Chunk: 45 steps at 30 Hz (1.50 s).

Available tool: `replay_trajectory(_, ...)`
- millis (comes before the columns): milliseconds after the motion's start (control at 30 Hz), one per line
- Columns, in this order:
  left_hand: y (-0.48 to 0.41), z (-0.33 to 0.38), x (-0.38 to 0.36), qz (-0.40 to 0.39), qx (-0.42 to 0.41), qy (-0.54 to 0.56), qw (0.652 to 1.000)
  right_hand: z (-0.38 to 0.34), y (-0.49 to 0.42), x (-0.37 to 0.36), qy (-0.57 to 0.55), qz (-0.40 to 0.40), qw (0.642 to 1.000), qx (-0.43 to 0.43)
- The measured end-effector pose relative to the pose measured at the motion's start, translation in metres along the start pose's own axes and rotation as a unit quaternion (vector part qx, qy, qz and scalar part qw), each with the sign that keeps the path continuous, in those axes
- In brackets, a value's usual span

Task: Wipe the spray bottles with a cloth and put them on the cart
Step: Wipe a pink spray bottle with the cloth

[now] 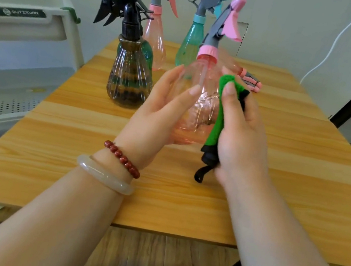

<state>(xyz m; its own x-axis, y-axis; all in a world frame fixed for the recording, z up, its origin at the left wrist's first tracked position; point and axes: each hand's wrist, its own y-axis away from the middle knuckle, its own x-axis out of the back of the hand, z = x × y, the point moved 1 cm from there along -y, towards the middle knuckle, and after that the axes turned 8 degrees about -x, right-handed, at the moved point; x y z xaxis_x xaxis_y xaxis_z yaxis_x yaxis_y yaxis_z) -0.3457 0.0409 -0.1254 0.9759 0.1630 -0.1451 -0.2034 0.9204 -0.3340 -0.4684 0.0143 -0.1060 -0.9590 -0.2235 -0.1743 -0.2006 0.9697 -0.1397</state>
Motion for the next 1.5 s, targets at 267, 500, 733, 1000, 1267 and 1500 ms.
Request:
replay_trajectory(267,-0.001,-0.001,-0.008,0.016,-0.047,-0.106,0.993,0.005,-0.007,0.011,0.106,0.031,0.993,0.047)
replay_trajectory(500,-0.001,0.004,0.003,0.063,-0.074,-0.035,0.995,0.013,0.007,0.002,0.212,-0.108,0.946,0.218)
replay_trajectory(733,0.003,0.004,-0.01,0.006,-0.075,-0.028,0.997,0.006,-0.007,0.013,0.048,0.004,0.995,0.085)
replay_trajectory(1000,0.001,0.004,0.0,0.04,-0.067,-0.02,0.997,0.01,0.006,0.001,0.116,-0.017,0.983,0.142)
replay_trajectory(1267,0.0,0.003,-0.001,0.056,-0.06,-0.012,0.997,0.012,0.006,0.004,0.157,-0.057,0.971,0.174)
replay_trajectory(1500,-0.001,0.002,-0.002,0.033,-0.043,-0.006,0.998,0.009,0.003,0.003,-0.026,-0.013,0.999,0.017)
